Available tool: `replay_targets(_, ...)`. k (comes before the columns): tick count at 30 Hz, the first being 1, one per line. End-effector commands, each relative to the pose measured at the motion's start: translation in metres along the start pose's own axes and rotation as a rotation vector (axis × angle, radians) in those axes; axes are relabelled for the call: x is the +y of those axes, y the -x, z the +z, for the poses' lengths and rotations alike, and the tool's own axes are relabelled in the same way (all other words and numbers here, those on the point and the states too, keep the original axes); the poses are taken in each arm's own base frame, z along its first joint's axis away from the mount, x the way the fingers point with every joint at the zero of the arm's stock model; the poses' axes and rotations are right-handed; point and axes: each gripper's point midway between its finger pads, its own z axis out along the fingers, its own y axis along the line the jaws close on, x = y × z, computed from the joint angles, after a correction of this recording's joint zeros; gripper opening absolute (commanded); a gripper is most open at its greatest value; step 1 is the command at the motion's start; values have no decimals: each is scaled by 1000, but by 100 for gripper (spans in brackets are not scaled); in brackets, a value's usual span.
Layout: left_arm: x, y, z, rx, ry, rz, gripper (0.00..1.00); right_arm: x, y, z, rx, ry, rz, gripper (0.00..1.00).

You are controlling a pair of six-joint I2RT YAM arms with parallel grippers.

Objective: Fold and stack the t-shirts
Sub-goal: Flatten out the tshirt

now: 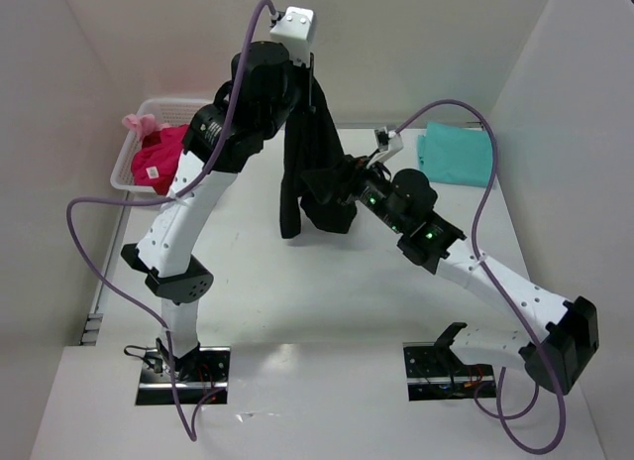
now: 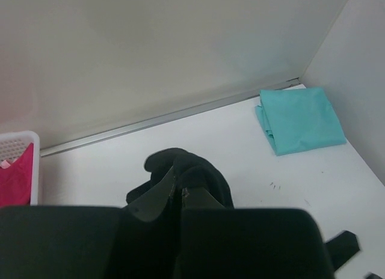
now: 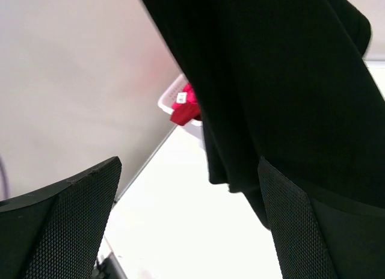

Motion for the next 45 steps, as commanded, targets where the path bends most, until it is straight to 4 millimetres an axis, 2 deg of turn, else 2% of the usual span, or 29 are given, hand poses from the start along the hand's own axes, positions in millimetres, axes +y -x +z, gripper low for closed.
replay_targets(1, -6, 38, -20, -105, -59, -85, 0, 12, 15, 20, -44, 38, -33, 100)
replay_targets(4, -9, 34, -15, -95, -68, -81, 0, 21, 19, 28, -55, 76, -34, 100)
replay_targets(9, -9, 29, -16, -77, -67, -83, 1, 16, 12, 45, -44, 58, -21, 100)
replay_targets(10, -11, 29, -16, -76, -79, -82, 1, 16, 18, 45, -60, 52, -21, 100)
replay_targets(11, -11, 29, -16, -76, -79, -82, 1, 13, 13, 48, -49, 44, -30, 99)
replay_targets(14, -11, 31, -20, -75, -88, -82, 1, 13, 17, 51, -76, 47, -40, 90)
replay_targets(17, -11, 32, -24, -74, -97, -81, 2, 10, 21, 55, -94, 31, -48, 63)
replay_targets(18, -11, 32, -25, -74, -97, -82, 2, 4, 22, 58, -101, -4, -56, 53)
replay_targets(19, -9, 32, -24, -75, -87, -82, 2, 2, 28, 59, -114, -27, -55, 35)
replay_targets(20, -5, 36, -29, -87, -71, -87, 2, -6, 24, 58, -102, -63, -66, 26)
replay_targets(22, 1, 32, -27, -75, -42, -71, 2, -14, 42, 50, -158, -127, -83, 11)
replay_targets(23, 3, 36, -32, -84, -42, -75, 2, -14, 50, 42, -184, -143, -91, 8)
replay_targets(24, 4, 32, -30, -75, -28, -71, 2, -23, 45, 41, -173, -174, -108, 3)
replay_targets(25, 6, 37, -35, -86, -29, -76, 2, -22, 57, 32, -200, -189, -128, 0)
replay_targets(28, 6, 33, -33, -76, -28, -71, 2, -24, 74, 17, -239, -232, -152, 0)
replay_targets(30, 6, 33, -33, -76, -27, -62, 4, -23, 77, 13, -231, -238, -178, 0)
replay_targets(33, 18, 21, -25, -47, 52, -28, 5, -12, 96, 3, -240, -235, -198, 0)
replay_targets(34, 21, 17, -23, -38, 73, -23, 5, -13, 96, -1, -218, -246, -203, 0)
replay_targets(36, 32, 9, -18, -19, 127, -3, 3, -2, 114, -19, -247, -234, -218, 0)
replay_targets(37, 38, 10, -17, -21, 150, -15, 2, -1, 117, -26, -244, -235, -218, 0)
replay_targets(38, 38, 8, -14, -20, 161, -27, 1, 4, 131, -43, -277, -237, -223, 0)
replay_targets(39, 43, -2, -6, 3, 178, -17, 1, 3, 135, -51, -287, -249, -221, 0)
replay_targets(41, 46, -8, 1, 7, 192, -40, 1, -5, 144, -74, -309, -313, -228, 0)
replay_targets(43, 53, -3, -4, -17, 201, -65, 0, -15, 154, -89, -341, -378, -235, 0)
replay_targets(44, 53, -22, 4, 24, 197, -60, 0, -23, 152, -95, -336, -419, -237, 0)
replay_targets(45, 51, -26, 5, 27, 186, -71, 0, -30, 159, -106, -365, -473, -239, 0)
